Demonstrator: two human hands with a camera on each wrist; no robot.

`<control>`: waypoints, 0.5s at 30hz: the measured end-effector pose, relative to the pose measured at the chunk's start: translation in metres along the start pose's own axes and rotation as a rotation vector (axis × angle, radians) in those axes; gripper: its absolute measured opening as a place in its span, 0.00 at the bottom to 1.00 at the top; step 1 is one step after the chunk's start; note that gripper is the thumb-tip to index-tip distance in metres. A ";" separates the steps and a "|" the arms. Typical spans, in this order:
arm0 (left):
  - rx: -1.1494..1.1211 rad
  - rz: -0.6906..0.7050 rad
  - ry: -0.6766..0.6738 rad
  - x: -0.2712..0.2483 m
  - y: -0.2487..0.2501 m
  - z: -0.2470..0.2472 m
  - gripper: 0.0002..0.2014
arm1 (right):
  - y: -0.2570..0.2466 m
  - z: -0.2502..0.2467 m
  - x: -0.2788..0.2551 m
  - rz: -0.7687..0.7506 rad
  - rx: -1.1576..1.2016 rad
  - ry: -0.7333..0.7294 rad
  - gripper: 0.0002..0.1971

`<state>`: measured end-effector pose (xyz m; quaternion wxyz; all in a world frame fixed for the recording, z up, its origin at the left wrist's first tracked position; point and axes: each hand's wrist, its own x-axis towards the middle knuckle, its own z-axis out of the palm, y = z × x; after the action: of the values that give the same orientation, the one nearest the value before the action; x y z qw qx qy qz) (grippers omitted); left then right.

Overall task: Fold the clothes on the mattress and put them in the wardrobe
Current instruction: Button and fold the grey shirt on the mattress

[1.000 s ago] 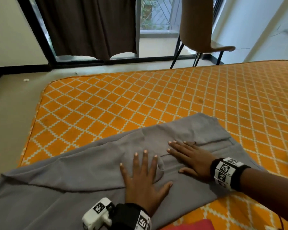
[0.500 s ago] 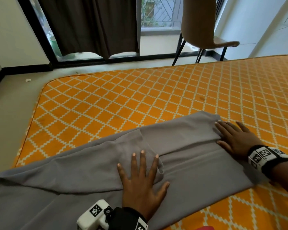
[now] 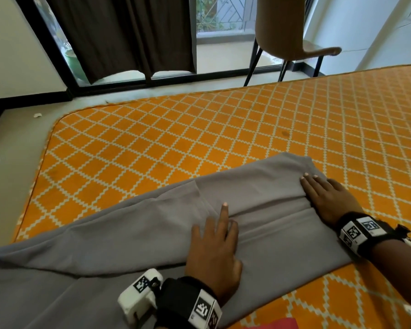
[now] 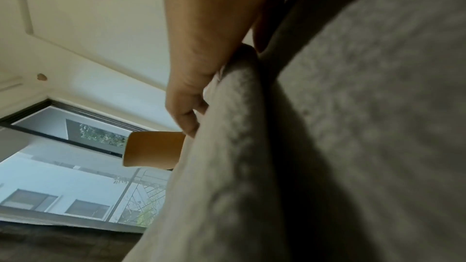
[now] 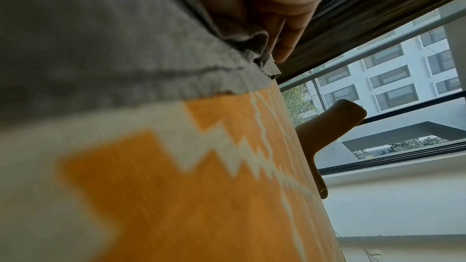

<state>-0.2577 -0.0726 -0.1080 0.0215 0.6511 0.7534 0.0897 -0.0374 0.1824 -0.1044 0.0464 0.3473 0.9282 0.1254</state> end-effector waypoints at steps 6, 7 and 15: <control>0.039 -0.011 -0.024 0.011 0.008 0.012 0.39 | 0.001 0.006 -0.002 0.028 -0.059 -0.043 0.28; 0.041 -0.013 -0.004 0.009 0.008 0.013 0.38 | 0.000 0.006 -0.003 0.044 -0.062 -0.061 0.28; 0.191 0.115 0.260 0.005 0.006 0.036 0.20 | -0.002 0.003 -0.011 0.129 -0.185 0.206 0.16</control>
<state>-0.2473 -0.0626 -0.1420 -0.1433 0.6749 0.7166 0.1026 -0.0297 0.1749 -0.1079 -0.0255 0.3858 0.8882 0.2483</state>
